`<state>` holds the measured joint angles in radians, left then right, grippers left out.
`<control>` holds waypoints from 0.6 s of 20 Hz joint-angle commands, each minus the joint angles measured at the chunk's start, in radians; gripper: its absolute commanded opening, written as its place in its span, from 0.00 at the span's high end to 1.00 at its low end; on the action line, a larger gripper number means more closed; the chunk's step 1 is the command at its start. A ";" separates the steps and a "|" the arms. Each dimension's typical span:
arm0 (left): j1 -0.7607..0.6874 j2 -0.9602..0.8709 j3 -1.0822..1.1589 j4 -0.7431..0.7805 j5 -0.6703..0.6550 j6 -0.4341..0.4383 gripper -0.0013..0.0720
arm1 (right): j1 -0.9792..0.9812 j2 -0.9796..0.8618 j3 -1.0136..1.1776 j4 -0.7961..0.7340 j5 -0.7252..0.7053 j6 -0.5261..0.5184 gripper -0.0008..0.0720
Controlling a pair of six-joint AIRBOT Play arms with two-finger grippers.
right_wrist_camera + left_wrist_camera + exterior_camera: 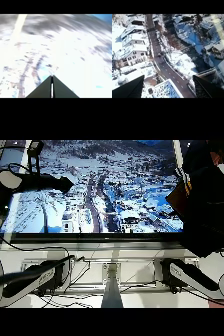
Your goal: Fold the clothes and pants, and hang the long-sleeved shirts on hangers.
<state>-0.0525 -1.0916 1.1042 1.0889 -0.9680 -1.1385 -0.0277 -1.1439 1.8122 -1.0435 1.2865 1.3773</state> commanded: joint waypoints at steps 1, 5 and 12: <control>0.000 -0.001 0.001 0.000 0.000 0.000 0.05 | 0.322 -0.089 0.000 -0.135 -0.237 -0.137 0.94; 0.000 -0.001 0.001 0.000 0.000 0.000 0.05 | 0.487 -0.168 0.001 -0.378 -0.269 -0.142 0.94; 0.000 -0.001 0.001 0.000 0.000 0.000 0.05 | 0.487 -0.180 0.001 -0.381 -0.269 -0.141 0.94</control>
<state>-0.0525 -1.0916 1.1042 1.0889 -0.9680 -1.1385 0.4454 -1.3159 1.8122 -1.3960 1.0264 1.2415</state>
